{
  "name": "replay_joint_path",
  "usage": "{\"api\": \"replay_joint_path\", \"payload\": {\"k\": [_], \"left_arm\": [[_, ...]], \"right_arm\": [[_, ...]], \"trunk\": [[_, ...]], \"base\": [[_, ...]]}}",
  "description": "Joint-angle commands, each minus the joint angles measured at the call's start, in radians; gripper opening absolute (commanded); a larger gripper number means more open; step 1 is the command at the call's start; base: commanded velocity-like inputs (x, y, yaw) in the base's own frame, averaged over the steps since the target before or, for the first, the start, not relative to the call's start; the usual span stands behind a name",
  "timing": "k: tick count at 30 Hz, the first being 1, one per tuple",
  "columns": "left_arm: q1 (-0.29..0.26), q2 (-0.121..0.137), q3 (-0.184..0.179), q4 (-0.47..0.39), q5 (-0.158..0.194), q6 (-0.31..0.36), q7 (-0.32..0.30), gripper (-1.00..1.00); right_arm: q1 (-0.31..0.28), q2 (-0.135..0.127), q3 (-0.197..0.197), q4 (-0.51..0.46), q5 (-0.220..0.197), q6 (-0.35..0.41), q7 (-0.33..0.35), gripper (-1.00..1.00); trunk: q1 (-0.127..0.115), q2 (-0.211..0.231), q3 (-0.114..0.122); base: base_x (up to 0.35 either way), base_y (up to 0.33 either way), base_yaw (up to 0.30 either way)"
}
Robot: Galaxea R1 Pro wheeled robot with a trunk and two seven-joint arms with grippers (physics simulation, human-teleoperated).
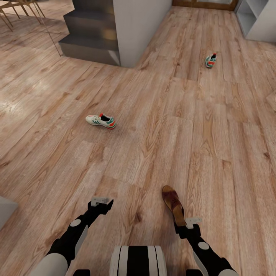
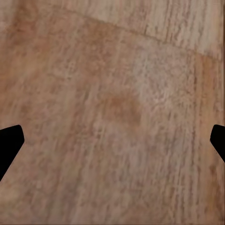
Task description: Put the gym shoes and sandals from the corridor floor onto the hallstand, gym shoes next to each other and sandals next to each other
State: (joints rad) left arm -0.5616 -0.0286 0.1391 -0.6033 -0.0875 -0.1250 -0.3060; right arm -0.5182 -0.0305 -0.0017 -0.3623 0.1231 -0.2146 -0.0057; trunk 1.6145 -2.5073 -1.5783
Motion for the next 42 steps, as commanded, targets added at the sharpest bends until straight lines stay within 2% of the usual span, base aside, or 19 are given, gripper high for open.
{"api": "replay_joint_path", "payload": {"k": [1,10,17,21,26,28,30,34,38,39,40,42], "left_arm": [[0.000,-0.001,0.008,0.000,-0.009,-0.004,-0.007,1.00],[0.004,-0.003,0.010,0.001,-0.007,-0.004,-0.002,1.00],[0.006,0.010,0.016,0.001,-0.006,0.003,0.000,1.00],[0.007,0.028,0.030,0.001,-0.007,0.004,0.001,1.00],[0.016,0.079,0.046,0.001,-0.009,0.006,0.001,1.00],[0.037,0.099,0.051,0.001,-0.009,0.005,0.003,1.00],[0.085,0.121,0.057,-0.001,-0.008,0.002,0.005,1.00],[0.121,0.130,0.066,-0.001,-0.009,-0.002,0.006,1.00],[0.185,0.134,0.090,-0.001,-0.008,-0.021,0.008,1.00],[0.197,0.134,0.099,0.003,-0.007,-0.037,0.008,1.00],[0.240,0.134,0.134,0.013,-0.005,-0.110,0.007,1.00],[0.256,0.134,0.143,0.017,-0.005,-0.126,0.007,1.00]], "right_arm": [[0.000,0.000,0.000,0.001,0.006,-0.005,0.000,-1.00],[0.000,0.000,0.004,0.001,0.007,-0.060,0.002,-1.00],[0.000,0.000,0.005,0.003,0.007,-0.078,0.003,-1.00],[0.001,0.000,0.006,0.004,0.007,-0.083,0.003,-1.00],[0.001,0.000,0.005,0.005,0.007,-0.089,0.003,-1.00],[0.001,0.000,0.004,0.006,0.007,-0.090,0.002,-1.00],[0.002,0.000,0.004,0.008,0.007,-0.090,0.002,-1.00],[0.004,0.000,0.003,0.009,0.007,-0.091,0.002,-1.00],[0.007,-0.002,0.002,0.009,0.007,-0.092,0.000,-1.00],[0.007,-0.003,0.002,0.009,0.007,-0.093,-0.002,-1.00],[0.023,-0.018,0.000,0.009,0.005,-0.111,-0.029,-1.00],[0.033,-0.021,0.000,0.009,0.005,-0.127,-0.035,-1.00]], "trunk": [[-0.001,0.000,0.004],[-0.005,0.002,0.038],[-0.008,0.004,0.065],[-0.010,0.005,0.081],[-0.012,0.006,0.100],[-0.013,0.006,0.108],[-0.014,0.007,0.116],[-0.022,0.021,0.130],[-0.037,0.049,0.142],[-0.041,0.056,0.145],[-0.045,0.063,0.150],[-0.053,0.077,0.159]], "base": [[0.000,0.000,0.000],[0.000,0.000,0.000],[0.000,0.000,0.000],[0.000,0.000,0.000],[0.000,0.000,0.000],[0.000,0.000,0.000],[0.000,0.000,0.000],[0.000,0.000,0.000],[0.000,0.000,0.000],[0.000,0.000,0.000],[0.000,0.000,-0.060],[0.000,0.000,-0.068]]}}
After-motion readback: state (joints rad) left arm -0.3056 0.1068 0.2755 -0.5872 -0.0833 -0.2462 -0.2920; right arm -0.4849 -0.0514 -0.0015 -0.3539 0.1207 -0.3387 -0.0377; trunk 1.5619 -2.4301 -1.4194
